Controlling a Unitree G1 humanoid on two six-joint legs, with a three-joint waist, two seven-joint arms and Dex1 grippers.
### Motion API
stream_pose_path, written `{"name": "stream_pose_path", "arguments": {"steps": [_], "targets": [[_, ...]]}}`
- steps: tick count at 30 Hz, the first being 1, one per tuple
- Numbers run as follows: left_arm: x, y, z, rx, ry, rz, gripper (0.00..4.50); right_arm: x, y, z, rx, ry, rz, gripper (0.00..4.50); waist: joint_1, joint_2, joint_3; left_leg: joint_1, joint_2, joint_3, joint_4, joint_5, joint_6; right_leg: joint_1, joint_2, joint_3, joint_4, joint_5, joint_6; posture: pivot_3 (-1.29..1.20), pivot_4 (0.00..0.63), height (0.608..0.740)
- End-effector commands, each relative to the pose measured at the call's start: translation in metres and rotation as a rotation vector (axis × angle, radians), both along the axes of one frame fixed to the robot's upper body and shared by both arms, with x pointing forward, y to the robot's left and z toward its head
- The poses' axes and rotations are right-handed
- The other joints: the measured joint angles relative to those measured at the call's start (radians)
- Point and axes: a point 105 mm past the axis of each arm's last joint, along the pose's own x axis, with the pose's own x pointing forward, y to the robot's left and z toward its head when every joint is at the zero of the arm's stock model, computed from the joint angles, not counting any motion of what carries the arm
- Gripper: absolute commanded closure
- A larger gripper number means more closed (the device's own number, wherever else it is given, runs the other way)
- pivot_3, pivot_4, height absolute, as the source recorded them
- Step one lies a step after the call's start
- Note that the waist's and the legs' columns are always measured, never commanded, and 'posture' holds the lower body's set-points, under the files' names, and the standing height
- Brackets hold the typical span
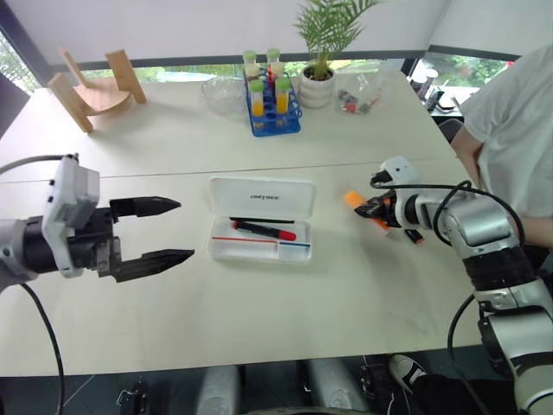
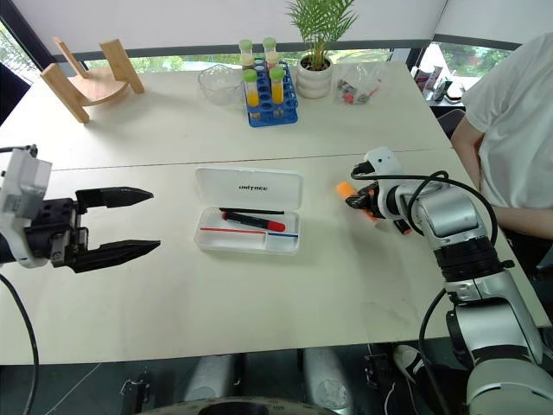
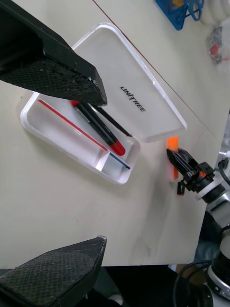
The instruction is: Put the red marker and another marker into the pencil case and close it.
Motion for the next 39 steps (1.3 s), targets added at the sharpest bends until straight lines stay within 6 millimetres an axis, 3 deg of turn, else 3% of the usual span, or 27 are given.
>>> {"name": "stream_pose_path", "arguments": {"steps": [1, 3, 6, 10, 13, 20, 32, 39], "targets": [[0.000, 0.010, 0.013, 0.012, -0.057, 0.031, 0.00, -0.015, 0.009, 0.017, 0.028, -0.007, 0.106, 3.71, 0.002, 0.000, 0.000, 0.000, 0.000, 0.000, 0.000, 0.000, 0.000, 0.000, 0.000, 0.000, 0.000, 0.000, 0.000, 0.00, 0.150, 0.740], [0.000, 0.014, 0.014, 0.016, -0.053, 0.039, 0.00, -0.030, 0.024, 0.037, 0.052, -0.036, 0.241, 3.71, 0.002, 0.002, 0.001, -0.002, 0.000, 0.000, -0.001, 0.000, 0.000, -0.002, 0.000, 0.000, 0.000, 0.000, 0.000, 0.00, 0.150, 0.740], [0.000, 0.019, 0.011, 0.047, -0.037, 0.036, 0.00, -0.066, 0.062, 0.061, 0.096, -0.048, 0.543, 3.71, -0.002, 0.004, 0.002, -0.002, 0.000, 0.000, -0.001, 0.000, 0.000, -0.003, 0.000, 0.000, 0.000, 0.000, 0.000, 0.00, 0.150, 0.740], [0.000, 0.020, 0.011, 0.075, -0.027, 0.011, 0.00, -0.093, 0.111, 0.065, 0.112, -0.047, 0.811, 3.71, -0.005, 0.004, 0.002, -0.001, 0.002, 0.000, -0.002, 0.000, 0.001, -0.003, 0.002, 0.000, 0.000, 0.000, 0.000, 0.00, 0.150, 0.740], [0.000, 0.020, 0.014, 0.092, -0.042, -0.006, 0.00, -0.098, 0.147, 0.050, 0.075, -0.067, 0.957, 3.71, -0.008, 0.003, 0.002, -0.001, 0.002, 0.001, -0.001, 0.000, 0.000, -0.003, 0.002, 0.000, 0.000, 0.000, -0.001, 0.00, 0.150, 0.740], [-0.005, 0.014, 0.016, 0.098, -0.042, -0.035, 0.00, -0.081, 0.197, 0.027, 0.048, -0.089, 1.021, 3.71, 0.000, 0.003, 0.002, -0.003, 0.001, 0.001, -0.001, 0.000, 0.000, -0.004, 0.000, 0.000, 0.000, 0.000, 0.000, 0.00, 0.150, 0.740], [-0.007, 0.010, 0.010, 0.079, -0.037, -0.025, 0.00, -0.071, 0.237, 0.020, 0.031, -0.130, 1.042, 3.71, -0.002, 0.003, 0.002, -0.002, 0.001, 0.001, -0.001, 0.000, 0.000, -0.004, 0.000, 0.000, 0.000, 0.000, 0.000, 0.00, 0.150, 0.740], [-0.007, 0.011, 0.010, 0.072, -0.039, -0.012, 0.00, -0.068, 0.245, 0.015, 0.025, -0.126, 1.044, 3.71, -0.002, 0.003, 0.002, -0.002, 0.001, 0.000, -0.002, 0.000, 0.000, -0.004, 0.000, 0.000, 0.000, 0.000, 0.000, 0.00, 0.150, 0.740]]}}
